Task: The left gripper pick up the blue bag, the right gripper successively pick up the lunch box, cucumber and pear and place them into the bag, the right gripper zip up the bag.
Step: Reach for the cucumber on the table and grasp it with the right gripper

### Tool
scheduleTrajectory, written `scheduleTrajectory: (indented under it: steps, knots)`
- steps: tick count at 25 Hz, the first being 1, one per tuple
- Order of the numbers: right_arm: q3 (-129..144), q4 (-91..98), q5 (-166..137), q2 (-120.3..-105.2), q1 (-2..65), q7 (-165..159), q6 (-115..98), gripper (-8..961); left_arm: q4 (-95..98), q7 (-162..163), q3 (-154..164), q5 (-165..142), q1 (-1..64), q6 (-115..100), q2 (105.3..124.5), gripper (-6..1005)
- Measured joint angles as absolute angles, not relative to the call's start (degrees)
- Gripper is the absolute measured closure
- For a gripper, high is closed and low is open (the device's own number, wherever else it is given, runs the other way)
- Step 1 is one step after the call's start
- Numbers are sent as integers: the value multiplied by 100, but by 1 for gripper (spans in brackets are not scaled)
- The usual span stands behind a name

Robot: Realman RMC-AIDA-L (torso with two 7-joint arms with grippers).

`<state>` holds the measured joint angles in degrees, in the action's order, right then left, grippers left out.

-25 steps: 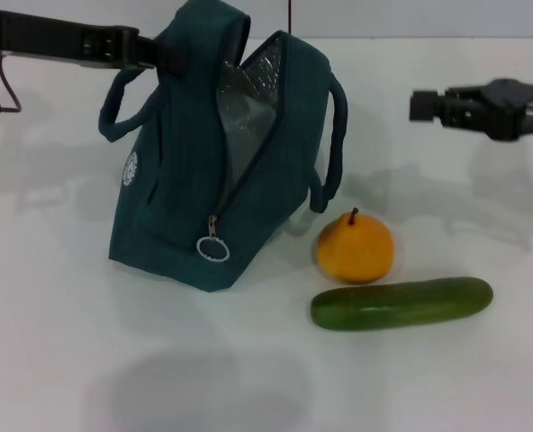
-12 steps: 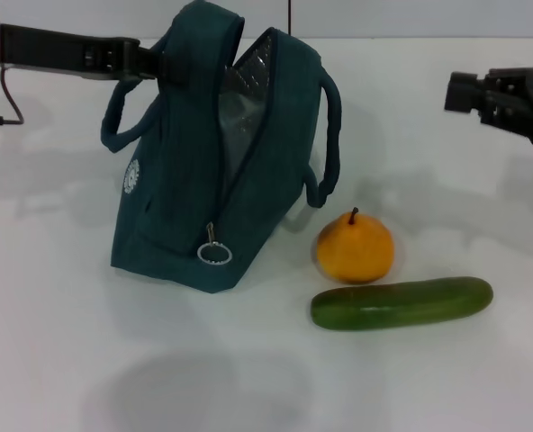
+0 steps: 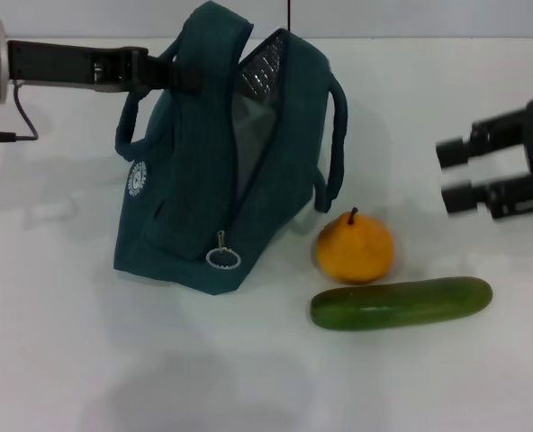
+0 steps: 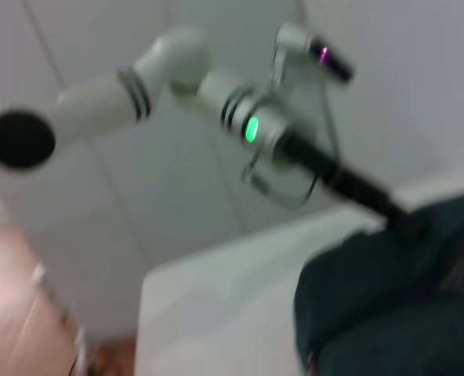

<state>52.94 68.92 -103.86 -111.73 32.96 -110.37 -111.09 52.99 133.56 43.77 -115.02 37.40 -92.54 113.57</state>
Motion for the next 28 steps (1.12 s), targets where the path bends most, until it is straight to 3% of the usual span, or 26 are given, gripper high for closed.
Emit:
scheduleTrajectory:
  steps: [5,11,20,24,28]
  knots:
    - [5501,6803,-10886,-11153,3476,-11093,-11364,394,5299,13331,4377,-11294,3692,-9255,11414,940]
    - [5910,6804,-11850,-11190,3620,-11219,-11297,259,5300,13313,4377,-11273,3672,-9260,11498,940]
    - [6550,6721,-12506,-11309,3825,-11291,-10883,250,5300,13344,4377,-11267,3685,-9257,11531,939]
    - [6792,6476,-13052,-11480,4097,-11311,-10674,220,5300,13355,4377,-11267,3715,-9255,11546,939]
    - [7118,6193,-13298,-11536,4340,-11315,-10448,125,5300,13357,4377,-11267,3739,-9249,11572,939]
